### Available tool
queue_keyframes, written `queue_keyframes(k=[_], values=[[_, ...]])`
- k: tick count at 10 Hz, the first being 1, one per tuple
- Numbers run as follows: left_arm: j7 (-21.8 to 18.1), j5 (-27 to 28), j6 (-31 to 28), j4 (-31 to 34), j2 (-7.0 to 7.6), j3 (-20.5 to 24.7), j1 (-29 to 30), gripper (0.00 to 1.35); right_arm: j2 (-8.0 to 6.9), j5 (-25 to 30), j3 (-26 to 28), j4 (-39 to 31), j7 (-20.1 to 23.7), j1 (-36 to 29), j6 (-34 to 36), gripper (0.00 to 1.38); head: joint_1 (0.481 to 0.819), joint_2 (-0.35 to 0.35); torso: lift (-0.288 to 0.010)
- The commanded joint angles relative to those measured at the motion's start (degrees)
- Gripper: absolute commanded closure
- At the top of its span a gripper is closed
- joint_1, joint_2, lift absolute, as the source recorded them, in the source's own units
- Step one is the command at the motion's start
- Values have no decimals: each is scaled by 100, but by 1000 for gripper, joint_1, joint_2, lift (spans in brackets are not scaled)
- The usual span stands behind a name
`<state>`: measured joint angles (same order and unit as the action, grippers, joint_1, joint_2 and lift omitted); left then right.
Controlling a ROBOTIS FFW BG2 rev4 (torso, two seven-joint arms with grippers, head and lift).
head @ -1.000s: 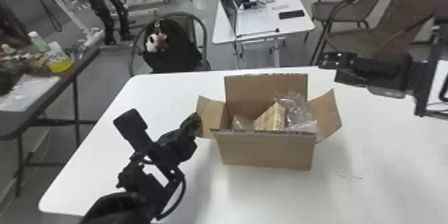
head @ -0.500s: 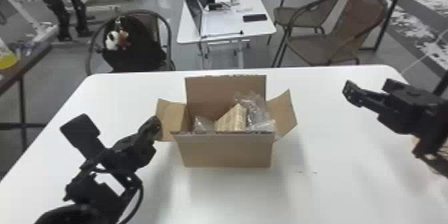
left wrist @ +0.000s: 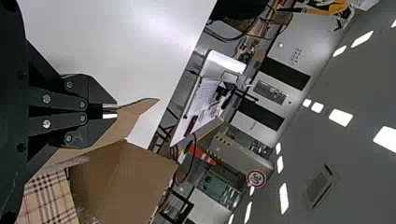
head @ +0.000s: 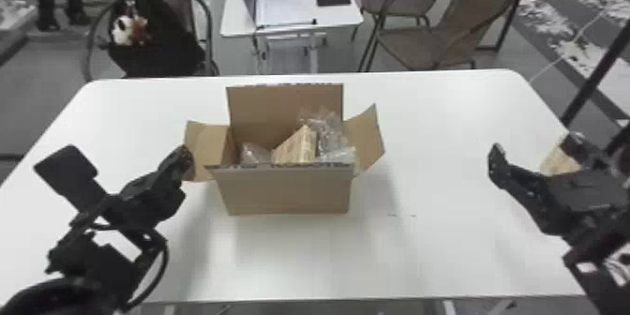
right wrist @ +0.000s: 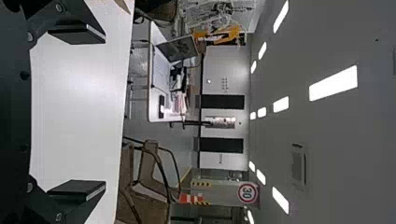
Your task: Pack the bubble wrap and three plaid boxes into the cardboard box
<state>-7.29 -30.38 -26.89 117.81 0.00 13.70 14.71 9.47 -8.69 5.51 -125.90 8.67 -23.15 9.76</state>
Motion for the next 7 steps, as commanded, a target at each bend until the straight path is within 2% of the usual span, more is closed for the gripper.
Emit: queue_keyframes(k=[1, 3, 7], values=[[0, -29, 17, 23, -15, 36, 49, 1211, -208, 209, 21, 311, -287, -454, -862, 191, 695, 29, -174], [0, -29, -9, 58, -15, 53, 67, 1211, -235, -239, 205, 900, -401, -550, -1117, 194, 695, 9, -174], [0, -11, -79, 85, -15, 45, 41, 1211, -226, -248, 381, 1489, -533, -506, -1363, 193, 695, -44, -174]])
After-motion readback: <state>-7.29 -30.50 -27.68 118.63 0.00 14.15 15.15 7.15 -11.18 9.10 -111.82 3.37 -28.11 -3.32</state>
